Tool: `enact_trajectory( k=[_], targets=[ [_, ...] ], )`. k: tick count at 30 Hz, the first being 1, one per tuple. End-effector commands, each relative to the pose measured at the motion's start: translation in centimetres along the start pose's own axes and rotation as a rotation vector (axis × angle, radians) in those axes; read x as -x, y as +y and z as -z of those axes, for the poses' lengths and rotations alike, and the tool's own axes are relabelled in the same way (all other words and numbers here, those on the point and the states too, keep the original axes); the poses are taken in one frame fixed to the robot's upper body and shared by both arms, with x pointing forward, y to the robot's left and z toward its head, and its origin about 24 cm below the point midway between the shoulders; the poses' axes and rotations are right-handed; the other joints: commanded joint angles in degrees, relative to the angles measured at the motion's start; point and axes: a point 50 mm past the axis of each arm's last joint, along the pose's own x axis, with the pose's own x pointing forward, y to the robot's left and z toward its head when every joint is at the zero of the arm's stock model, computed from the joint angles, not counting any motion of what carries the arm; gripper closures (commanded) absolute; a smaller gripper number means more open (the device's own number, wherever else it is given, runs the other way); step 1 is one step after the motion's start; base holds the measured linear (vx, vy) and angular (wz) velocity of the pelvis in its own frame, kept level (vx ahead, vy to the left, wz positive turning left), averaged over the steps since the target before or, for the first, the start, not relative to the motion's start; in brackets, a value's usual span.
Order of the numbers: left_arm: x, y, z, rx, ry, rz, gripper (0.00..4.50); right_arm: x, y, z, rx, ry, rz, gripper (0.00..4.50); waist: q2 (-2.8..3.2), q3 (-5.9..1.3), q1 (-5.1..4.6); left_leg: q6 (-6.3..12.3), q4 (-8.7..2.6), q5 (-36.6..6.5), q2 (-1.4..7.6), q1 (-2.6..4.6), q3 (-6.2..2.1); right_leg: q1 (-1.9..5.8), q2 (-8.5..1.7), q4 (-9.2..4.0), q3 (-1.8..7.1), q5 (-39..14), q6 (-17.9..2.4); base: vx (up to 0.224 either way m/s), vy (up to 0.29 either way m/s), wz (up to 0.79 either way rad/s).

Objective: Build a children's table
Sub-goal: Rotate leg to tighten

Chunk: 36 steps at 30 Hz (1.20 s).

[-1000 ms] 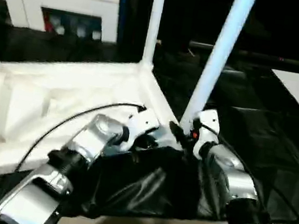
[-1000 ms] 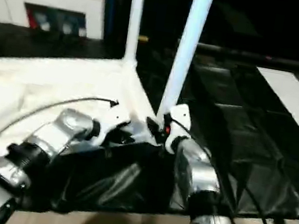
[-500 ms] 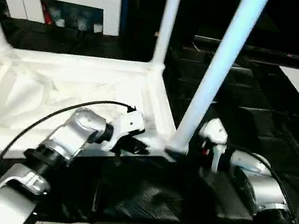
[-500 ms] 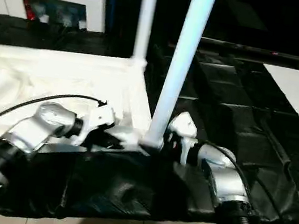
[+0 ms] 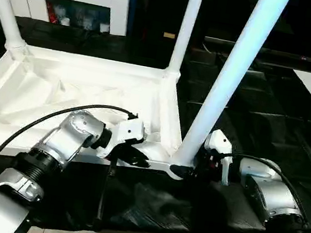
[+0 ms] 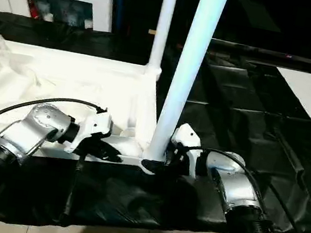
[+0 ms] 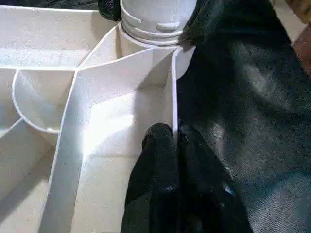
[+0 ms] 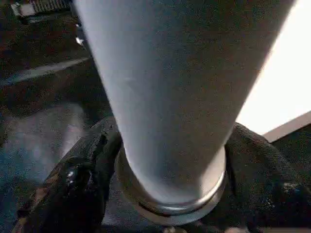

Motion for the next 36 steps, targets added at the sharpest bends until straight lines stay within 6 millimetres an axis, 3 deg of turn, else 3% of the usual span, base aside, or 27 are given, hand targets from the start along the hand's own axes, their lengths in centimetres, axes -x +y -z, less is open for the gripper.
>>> enact_trajectory(
  k=[1, 5, 12, 20, 23, 24, 25, 29, 31, 32, 35, 36],
  targets=[
    [-0.3, -0.2, -1.1, -0.043, -0.023, 0.059, 4.5, 0.1, 0.1, 0.2, -0.021, 0.011, -0.03, 1.41, 0.44, -2.8, 0.01, 3.58, -3.76, -8.99, 0.61, 0.48, 0.57, 2.72, -1.81, -3.68, 2.66, -0.17, -15.31, 0.0, 0.0, 0.0],
    [-0.2, -0.1, -1.1, -0.044, -0.018, 0.065, 4.5, 0.1, 0.2, 0.5, -0.029, 0.027, -0.046, 1.71, 0.41, -2.71, 0.21, 2.97, -3.86, -9.96, 0.67, 0.6, 0.61, 2.66, -1.85, -3.8, 2.69, -1.54, -15.14, 0.0, 0.0, 0.0],
    [-0.2, -0.1, -0.9, -0.026, -0.015, 0.065, 4.5, -0.7, 0.7, 1.1, -0.084, 0.011, -0.07, 1.81, 0.54, -2.75, 0.34, 2.55, -3.88, -9.7, 0.62, 0.56, 0.61, 2.7, -1.81, -3.71, 2.67, -0.5, -15.19, 0.0, 0.0, 0.0],
    [-0.8, 0.6, -1.0, 0.017, -0.021, -0.054, 4.5, -1.7, 1.1, 1.5, -0.144, -0.046, 0.029, 1.84, 0.48, -2.39, 0.44, 1.26, -4.31, -13.04, 0.75, 0.74, 0.56, 2.45, -1.98, -4.34, 2.8, -5.85, -13.92, 0.0, 0.0, 0.0],
    [-2.3, 1.2, -1.8, 0.058, -0.054, -0.173, 4.5, -2.9, 0.8, 2.1, -0.17, -0.059, 0.196, 1.84, 0.09, -1.87, 0.39, -0.4, -4.68, -17.18, 0.63, 0.86, 0.5, 2.12, -2.21, -5.33, 2.85, -15.49, -11.02, 0.0, 0.0, 0.0],
    [-2.5, 1.2, -1.9, 0.065, -0.058, -0.186, 4.5, -3.1, 0.8, 2.2, -0.173, -0.06, 0.213, 1.84, 0.15, -1.89, 0.49, -0.99, -4.74, -18.4, 0.57, 1.14, 0.3, 1.91, -2.38, -5.77, 2.83, -20.16, -9.36, 0.0, 0.0, 0.0],
    [-3.2, 1.3, -2.3, 0.075, -0.074, -0.213, 4.5, -3.5, 0.8, 2.3, -0.197, -0.07, 0.253, 1.84, 0.09, -1.96, 0.45, -1.09, -4.78, -18.72, 0.6, 1.13, 0.21, 1.76, -2.33, -5.94, 2.93, -21.43, -8.55, 0.0, 0.0, 0.0],
    [-6.4, 1.0, -4.3, 0.141, -0.154, -0.304, 4.5, -6.7, 0.8, 1.9, -0.288, -0.118, 0.422, 1.84, 0.03, -1.86, 0.05, -1.37, -4.9, -19.06, 0.4, 1.03, 0.25, 1.42, -2.05, -6.13, 3.11, -21.73, -7.68, 0.0, 0.0, 0.0],
    [-7.1, 0.8, -4.7, 0.141, -0.161, -0.304, 4.5, -7.7, 0.8, 1.6, -0.295, -0.127, 0.465, 1.85, -0.43, -1.83, -0.45, -1.01, -4.98, -19.22, 0.01, 0.73, 0.08, 1.41, -1.94, -6.51, 3.21, -25.27, -5.99, 0.0, 0.0, 0.0],
    [-7.7, 0.4, -4.7, 0.125, -0.148, -0.293, 4.5, -8.7, 0.7, 0.9, -0.289, -0.145, 0.534, 1.85, -0.19, -1.97, -0.69, -0.56, -5.0, -18.84, 0.0, 0.97, 0.07, 1.03, -1.95, -6.66, 3.49, -24.82, -5.98, 0.0, 0.0, 0.0],
    [-7.9, 0.2, -4.5, 0.105, -0.126, -0.289, 4.5, -9.5, 0.6, -0.1, -0.278, -0.187, 0.574, 1.85, -0.13, -2.15, -1.02, 0.37, -5.13, -16.79, -0.08, 0.5, 0.02, 1.35, -1.8, -6.46, 3.52, -21.47, -6.21, 0.0, 0.0, 0.0],
    [-7.9, 0.2, -4.5, 0.105, -0.126, -0.289, 4.5, -9.5, 0.6, -0.1, -0.278, -0.187, 0.574, 1.5, -0.05, -2.13, -1.08, 0.54, -5.15, -16.84, -0.09, 0.49, 0.09, 1.3, -1.71, -6.41, 3.56, -20.84, -6.39, 0.0, 0.0, 0.0]
  ],
)
